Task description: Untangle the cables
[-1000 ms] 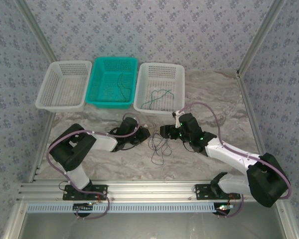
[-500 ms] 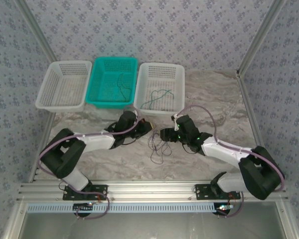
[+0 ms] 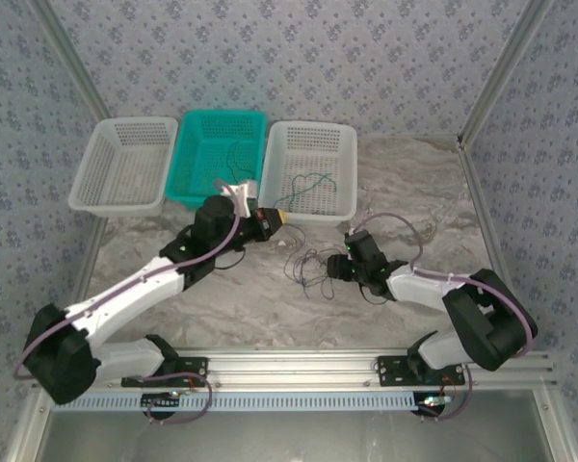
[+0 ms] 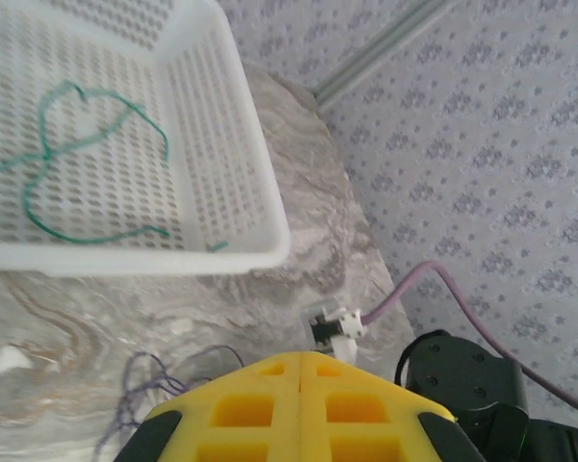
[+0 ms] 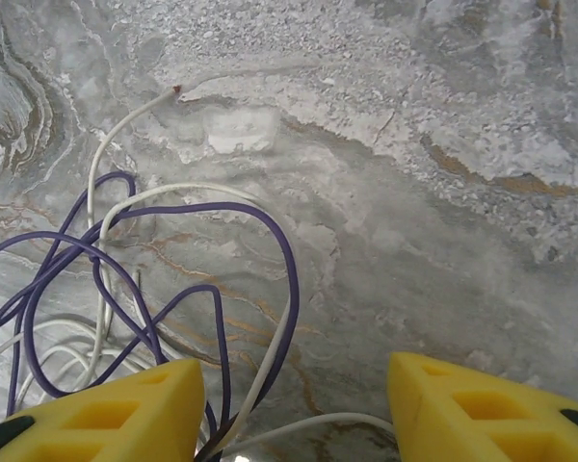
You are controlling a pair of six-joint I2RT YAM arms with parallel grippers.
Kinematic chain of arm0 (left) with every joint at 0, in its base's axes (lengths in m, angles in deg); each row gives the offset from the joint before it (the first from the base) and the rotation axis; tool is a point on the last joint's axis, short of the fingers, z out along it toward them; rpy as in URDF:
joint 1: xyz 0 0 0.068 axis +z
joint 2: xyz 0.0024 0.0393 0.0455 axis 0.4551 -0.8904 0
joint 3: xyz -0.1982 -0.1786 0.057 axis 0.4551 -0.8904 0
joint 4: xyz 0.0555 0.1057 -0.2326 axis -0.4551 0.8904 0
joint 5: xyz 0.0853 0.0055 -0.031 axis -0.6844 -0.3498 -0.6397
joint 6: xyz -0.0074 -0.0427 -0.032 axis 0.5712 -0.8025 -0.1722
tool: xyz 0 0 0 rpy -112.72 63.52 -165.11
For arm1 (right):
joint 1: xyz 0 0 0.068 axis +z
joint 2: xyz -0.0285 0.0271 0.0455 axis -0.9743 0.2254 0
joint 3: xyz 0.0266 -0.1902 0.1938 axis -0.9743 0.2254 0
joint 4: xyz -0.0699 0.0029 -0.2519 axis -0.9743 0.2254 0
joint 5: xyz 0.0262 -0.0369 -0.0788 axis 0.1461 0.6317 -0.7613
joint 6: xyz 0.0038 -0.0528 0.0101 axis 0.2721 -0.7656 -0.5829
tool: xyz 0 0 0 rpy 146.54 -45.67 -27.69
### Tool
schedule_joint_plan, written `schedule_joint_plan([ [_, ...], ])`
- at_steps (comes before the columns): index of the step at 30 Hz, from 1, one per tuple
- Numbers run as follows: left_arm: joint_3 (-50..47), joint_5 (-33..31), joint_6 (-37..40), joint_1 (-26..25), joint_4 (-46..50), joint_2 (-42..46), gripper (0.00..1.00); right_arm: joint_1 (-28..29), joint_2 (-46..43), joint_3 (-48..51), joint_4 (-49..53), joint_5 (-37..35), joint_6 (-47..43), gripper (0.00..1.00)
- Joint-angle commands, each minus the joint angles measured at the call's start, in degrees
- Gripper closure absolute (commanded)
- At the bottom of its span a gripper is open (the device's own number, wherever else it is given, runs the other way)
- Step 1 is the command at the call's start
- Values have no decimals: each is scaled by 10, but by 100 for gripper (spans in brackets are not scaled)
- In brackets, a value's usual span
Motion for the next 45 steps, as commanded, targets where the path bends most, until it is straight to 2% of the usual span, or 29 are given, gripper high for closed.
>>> schedule_joint_plan([
  [1, 29, -44, 62, 27, 76, 58, 100, -7, -31, 13, 3, -21, 25, 45],
  [3, 36, -70, 73, 45, 113, 88, 100, -9, -57, 13, 11, -20, 31, 43],
  [5, 37, -84, 75, 56, 137, 108, 100, -7, -84, 8, 10, -1, 21, 37],
  [9, 26, -59, 71, 60, 133, 114, 100, 25, -151, -4, -10, 20, -37, 26],
  [15, 9, -30, 68, 60, 102, 116, 100, 62, -207, 6, -78, 64, -182, 20],
  [19, 37, -43, 94, 61, 127, 117, 100, 108, -185, 27, -136, 61, -304, 11],
  [23, 68, -60, 114, 61, 161, 119, 100, 123, -128, -1, -115, 69, -342, 13],
  [26, 79, -85, 118, 61, 186, 129, 100, 123, -81, -2, -134, 30, -325, 17],
  [29, 82, -156, 106, 63, 237, 148, 100, 122, -57, -1, -143, 5, -316, 29],
  [31, 76, -231, 88, 73, 285, 171, 100, 118, -54, 3, -142, -28, -299, 45],
  [33, 57, -255, 80, 96, 309, 193, 100, 111, -62, 12, -145, -33, -292, 63],
  [35, 26, -243, 68, 125, 309, 216, 100, 106, -75, 17, -144, -1, -297, 81],
  [37, -9, -195, 54, 154, 292, 227, 100, 106, -91, 14, -136, 24, -302, 100],
  [41, -72, -125, 49, 165, 248, 220, 100, 107, -127, 2, -126, 48, -308, 100],
  [43, -103, -93, 51, 165, 218, 223, 91, 107, -147, -7, -118, 51, -311, 100],
  [45, -124, -79, 55, 165, 199, 231, 76, 107, -164, -15, -114, 60, -317, 100],
])
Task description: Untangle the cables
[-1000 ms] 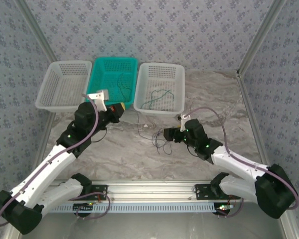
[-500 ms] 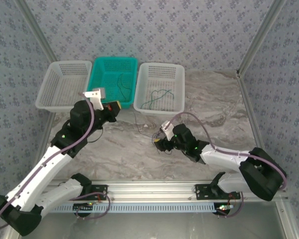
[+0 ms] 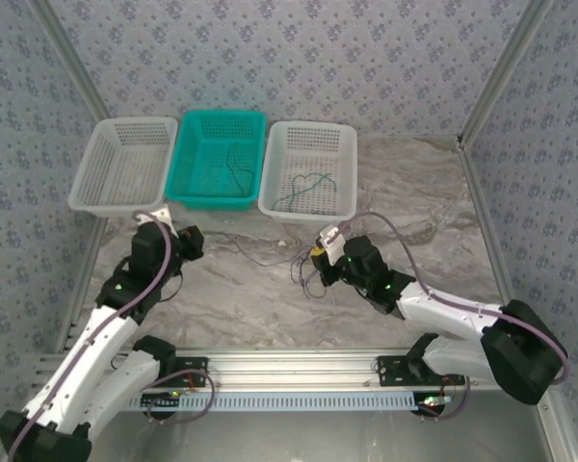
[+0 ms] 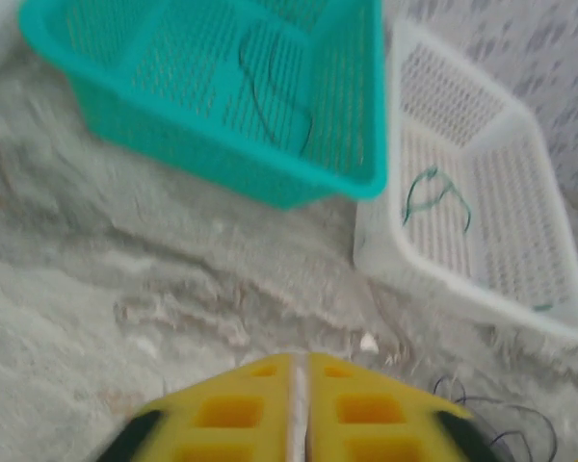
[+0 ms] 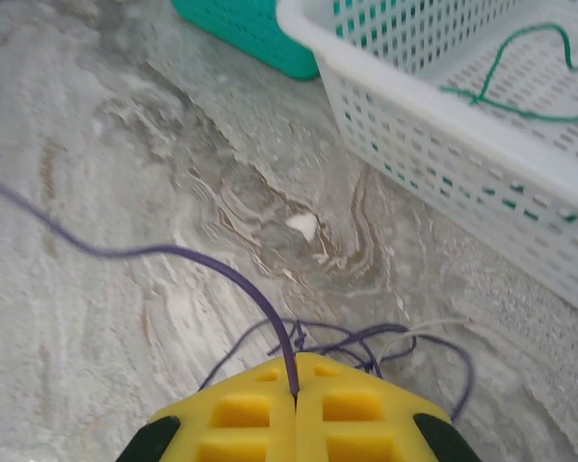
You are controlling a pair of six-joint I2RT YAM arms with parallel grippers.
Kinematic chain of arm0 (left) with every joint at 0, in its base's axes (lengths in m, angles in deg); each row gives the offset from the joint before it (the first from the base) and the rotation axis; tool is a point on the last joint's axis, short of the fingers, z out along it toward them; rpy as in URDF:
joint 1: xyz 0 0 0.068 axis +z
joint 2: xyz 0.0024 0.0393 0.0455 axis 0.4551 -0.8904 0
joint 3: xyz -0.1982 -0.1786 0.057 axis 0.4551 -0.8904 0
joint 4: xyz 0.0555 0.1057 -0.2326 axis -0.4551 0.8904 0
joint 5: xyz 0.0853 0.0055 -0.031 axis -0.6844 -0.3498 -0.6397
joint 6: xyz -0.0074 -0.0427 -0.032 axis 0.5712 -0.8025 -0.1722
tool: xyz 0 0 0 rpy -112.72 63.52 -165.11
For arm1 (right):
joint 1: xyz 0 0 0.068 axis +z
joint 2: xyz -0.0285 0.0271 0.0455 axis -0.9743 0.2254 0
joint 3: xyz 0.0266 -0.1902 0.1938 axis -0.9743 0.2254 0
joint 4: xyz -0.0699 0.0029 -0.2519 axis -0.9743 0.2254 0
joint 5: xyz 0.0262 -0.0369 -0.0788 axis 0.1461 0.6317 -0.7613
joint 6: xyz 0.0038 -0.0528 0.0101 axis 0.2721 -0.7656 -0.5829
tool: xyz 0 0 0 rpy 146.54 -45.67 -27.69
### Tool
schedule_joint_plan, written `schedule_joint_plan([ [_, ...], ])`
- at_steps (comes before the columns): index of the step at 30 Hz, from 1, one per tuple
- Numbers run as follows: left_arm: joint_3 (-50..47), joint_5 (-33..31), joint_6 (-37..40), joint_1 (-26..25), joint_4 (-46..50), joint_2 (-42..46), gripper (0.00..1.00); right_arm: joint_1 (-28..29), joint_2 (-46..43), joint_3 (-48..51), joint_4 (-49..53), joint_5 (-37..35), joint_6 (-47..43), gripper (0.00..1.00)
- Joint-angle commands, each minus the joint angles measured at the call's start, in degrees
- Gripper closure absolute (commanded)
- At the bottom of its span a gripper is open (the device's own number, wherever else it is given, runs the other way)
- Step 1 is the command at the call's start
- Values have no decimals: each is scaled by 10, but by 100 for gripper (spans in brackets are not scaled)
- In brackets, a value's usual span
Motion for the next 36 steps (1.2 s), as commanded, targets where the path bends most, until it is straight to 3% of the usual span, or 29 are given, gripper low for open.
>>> schedule_joint_plan([
  [1, -21, 52, 1, 2, -50, 20, 70, 0, -31, -30, 9, 27, -16, 100],
  [7, -13, 76, 71, 2, -70, 53, 50, 2, -44, -61, 24, 55, -13, 100],
  [11, 4, 183, 131, -11, -126, 42, 52, 3, -45, -71, 22, 60, -8, 100],
  [14, 30, 237, 189, -80, -161, 8, 52, 3, -47, -78, 24, 62, -1, 100],
  [19, 81, 186, 335, -218, -151, -71, 48, 6, -53, -85, 25, 83, -4, 100],
  [25, 92, 127, 492, -278, -160, -138, 46, 12, -70, -92, 38, 147, -17, 100],
  [30, 82, 93, 547, -280, -200, -150, 46, 21, -88, -90, 47, 171, -30, 100],
  [33, 81, 112, 543, -280, -219, -166, 55, 25, -92, -90, 47, 178, -32, 100],
  [36, 84, 115, 524, -280, -232, -178, 87, 28, -89, -87, 47, 176, -37, 100],
])
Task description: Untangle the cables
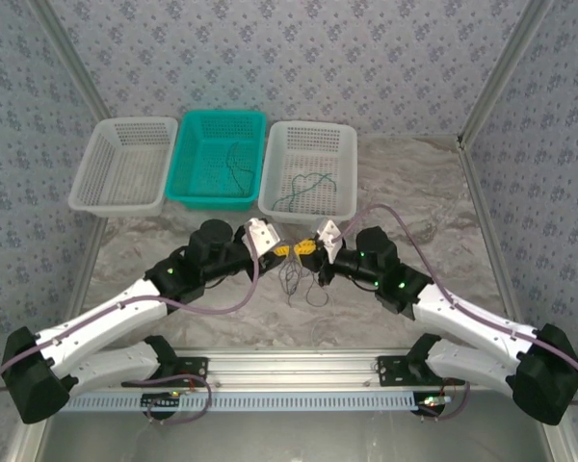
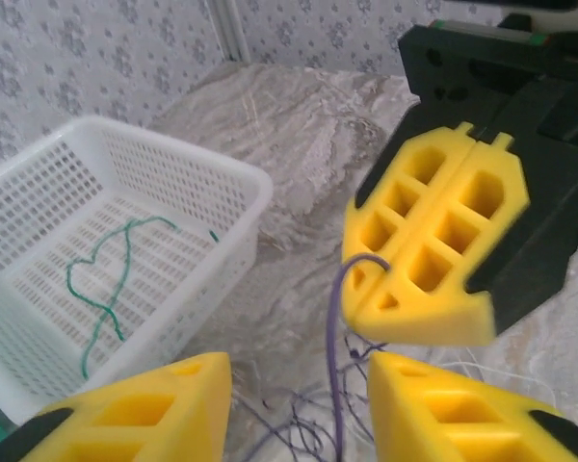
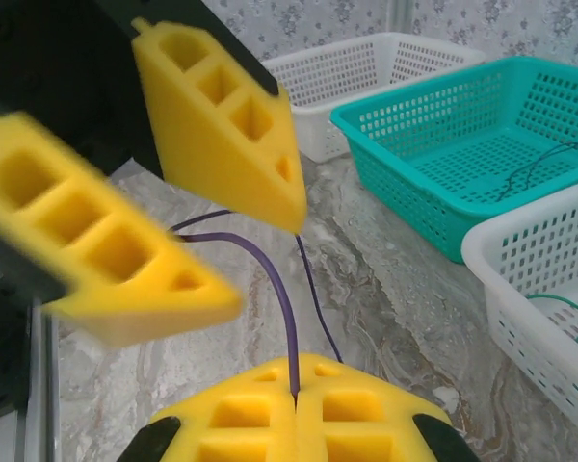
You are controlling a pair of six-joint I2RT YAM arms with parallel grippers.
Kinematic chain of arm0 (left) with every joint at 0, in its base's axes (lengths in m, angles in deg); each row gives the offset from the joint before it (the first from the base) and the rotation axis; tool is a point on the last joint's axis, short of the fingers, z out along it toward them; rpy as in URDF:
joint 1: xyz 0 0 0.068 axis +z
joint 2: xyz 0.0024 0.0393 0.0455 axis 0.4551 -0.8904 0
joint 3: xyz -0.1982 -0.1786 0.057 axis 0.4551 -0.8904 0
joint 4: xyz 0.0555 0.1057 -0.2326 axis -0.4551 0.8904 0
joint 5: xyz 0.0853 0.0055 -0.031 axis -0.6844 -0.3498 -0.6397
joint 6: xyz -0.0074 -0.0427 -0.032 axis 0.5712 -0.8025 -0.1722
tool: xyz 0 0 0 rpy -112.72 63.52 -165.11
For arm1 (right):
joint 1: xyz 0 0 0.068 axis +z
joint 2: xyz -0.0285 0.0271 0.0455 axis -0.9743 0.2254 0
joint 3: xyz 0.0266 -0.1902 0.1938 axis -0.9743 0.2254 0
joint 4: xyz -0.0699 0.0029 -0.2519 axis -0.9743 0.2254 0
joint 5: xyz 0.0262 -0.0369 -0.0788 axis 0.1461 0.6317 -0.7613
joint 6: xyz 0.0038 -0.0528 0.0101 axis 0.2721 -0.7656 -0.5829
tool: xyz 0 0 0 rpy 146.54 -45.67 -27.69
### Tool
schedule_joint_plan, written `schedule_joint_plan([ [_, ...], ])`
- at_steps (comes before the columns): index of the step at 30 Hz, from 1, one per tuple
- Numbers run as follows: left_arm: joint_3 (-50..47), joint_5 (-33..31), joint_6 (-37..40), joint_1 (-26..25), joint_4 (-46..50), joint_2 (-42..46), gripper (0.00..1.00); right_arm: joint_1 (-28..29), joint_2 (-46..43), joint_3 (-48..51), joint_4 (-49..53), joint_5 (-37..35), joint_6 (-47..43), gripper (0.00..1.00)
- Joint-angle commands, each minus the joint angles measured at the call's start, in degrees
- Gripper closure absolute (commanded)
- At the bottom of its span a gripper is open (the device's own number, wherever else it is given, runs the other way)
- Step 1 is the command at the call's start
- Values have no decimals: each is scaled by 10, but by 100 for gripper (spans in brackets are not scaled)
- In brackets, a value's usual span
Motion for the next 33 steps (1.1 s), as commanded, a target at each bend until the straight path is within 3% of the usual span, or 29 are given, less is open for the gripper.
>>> schedule_joint_plan([
  [1, 10, 1, -3, -2, -49, -8, 100, 5, -5, -12, 8, 12, -15, 100],
  [3, 10, -10, -25, -2, -61, -2, 100, 6, -2, -4, 0, -1, -19, 98],
  [6, 14, -23, -62, -2, -73, 19, 100, 11, 16, 4, -7, -51, -30, 78],
  [8, 17, -27, -91, -2, -91, 37, 100, 18, 40, 13, -16, -89, -39, 59],
  [10, 22, -30, -111, -2, -97, 53, 100, 30, 72, 27, -41, -141, -46, 53],
  [17, 59, -95, -149, 0, -56, 113, 100, 37, 201, 77, -145, -325, -9, 51],
  [21, 70, -147, -166, 8, -32, 162, 100, 26, 236, 85, -147, -353, 19, 53],
  [26, 91, -264, -216, 54, 34, 229, 100, -1, 249, 109, -146, -386, 79, 54],
  [29, 103, -257, -228, 85, 78, 240, 100, -19, 222, 123, -138, -374, 112, 54],
  [33, 104, -252, -236, 87, 95, 235, 100, -24, 146, 111, -82, -330, 121, 51],
])
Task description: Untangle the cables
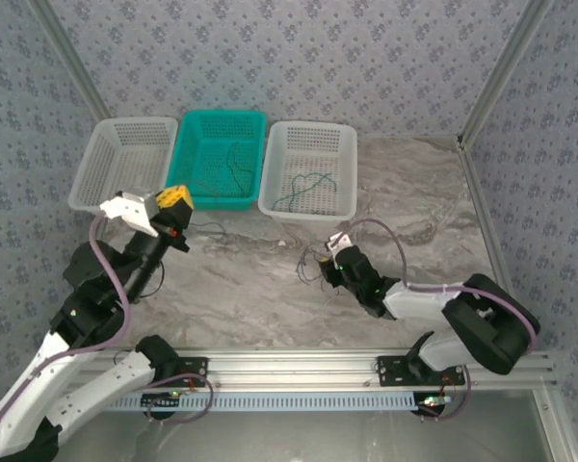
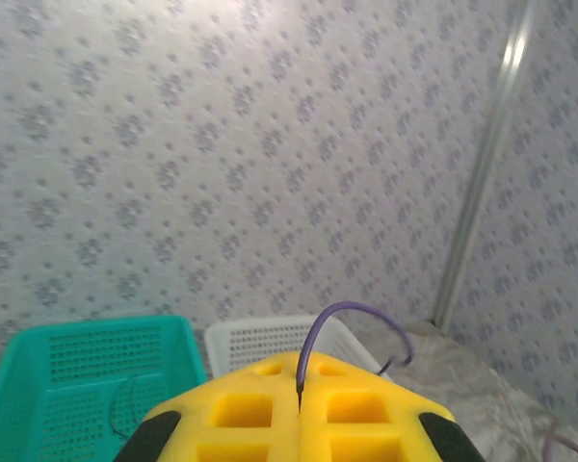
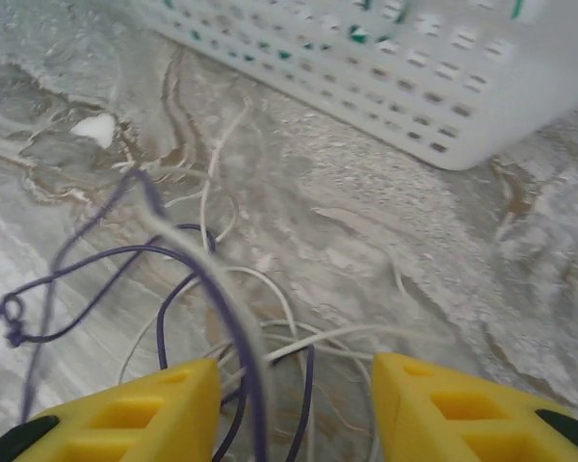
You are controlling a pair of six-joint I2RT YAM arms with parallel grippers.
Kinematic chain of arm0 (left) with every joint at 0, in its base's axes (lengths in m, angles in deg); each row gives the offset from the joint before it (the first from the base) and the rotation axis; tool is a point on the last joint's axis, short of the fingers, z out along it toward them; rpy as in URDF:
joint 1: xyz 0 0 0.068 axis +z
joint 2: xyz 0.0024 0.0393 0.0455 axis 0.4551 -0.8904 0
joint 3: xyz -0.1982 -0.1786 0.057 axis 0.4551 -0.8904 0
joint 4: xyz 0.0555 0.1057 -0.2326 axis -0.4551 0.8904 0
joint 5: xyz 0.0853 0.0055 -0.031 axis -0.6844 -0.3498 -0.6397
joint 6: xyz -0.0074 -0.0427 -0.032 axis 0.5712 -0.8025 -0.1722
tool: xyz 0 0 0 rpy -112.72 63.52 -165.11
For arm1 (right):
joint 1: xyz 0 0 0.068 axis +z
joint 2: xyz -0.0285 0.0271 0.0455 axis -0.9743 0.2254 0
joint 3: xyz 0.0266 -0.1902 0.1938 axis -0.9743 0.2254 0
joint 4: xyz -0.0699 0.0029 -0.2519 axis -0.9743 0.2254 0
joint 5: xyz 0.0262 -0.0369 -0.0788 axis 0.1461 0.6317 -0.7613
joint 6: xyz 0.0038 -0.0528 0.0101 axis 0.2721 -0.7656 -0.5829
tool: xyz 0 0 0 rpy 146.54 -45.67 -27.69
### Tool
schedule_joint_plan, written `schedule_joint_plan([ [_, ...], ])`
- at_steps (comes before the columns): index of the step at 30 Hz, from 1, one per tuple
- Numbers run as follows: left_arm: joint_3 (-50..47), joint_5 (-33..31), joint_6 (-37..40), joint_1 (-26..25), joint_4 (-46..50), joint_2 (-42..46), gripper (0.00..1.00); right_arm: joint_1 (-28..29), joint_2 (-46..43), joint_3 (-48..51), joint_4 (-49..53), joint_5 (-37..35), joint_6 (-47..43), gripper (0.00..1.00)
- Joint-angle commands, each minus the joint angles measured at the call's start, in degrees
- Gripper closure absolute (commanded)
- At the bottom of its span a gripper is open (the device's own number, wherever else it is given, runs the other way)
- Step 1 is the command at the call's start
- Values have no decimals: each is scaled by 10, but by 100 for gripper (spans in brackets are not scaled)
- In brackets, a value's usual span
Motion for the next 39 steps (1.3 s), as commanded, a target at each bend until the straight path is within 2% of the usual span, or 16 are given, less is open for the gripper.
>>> schedule_joint_plan([
  [1, 8, -8, -21, 4, 42, -13, 100, 0, -76, -12, 27, 39, 28, 50],
  [6, 25, 50, -9, 3, 30, -46, 100, 1, -153, -24, 15, 147, 4, 42],
  [11, 84, 30, 38, 14, 23, -112, 100, 2, -157, -51, 33, 147, 18, 42],
  [14, 137, 72, 44, 66, 27, -168, 100, 2, -170, -40, 17, 142, 34, 42],
  [19, 203, 160, -11, 183, -4, -281, 100, 1, -201, -37, 47, 141, 41, 42],
  [23, 247, 196, -38, 240, -43, -382, 100, 1, -244, -27, 80, 137, 39, 42],
  [30, 363, 228, -60, 322, -38, -583, 99, -1, -304, -4, 111, 127, 39, 41],
  [32, 395, 226, -65, 336, -15, -631, 89, -2, -314, 2, 115, 124, 40, 41],
  [35, 405, 219, -85, 341, 3, -665, 63, -4, -325, 10, 117, 112, 44, 38],
  [37, 378, 218, -115, 338, -10, -649, 53, -6, -325, 11, 123, 97, 49, 35],
  [39, 337, 212, -141, 328, -33, -611, 49, -11, -322, 9, 133, 74, 62, 28],
])
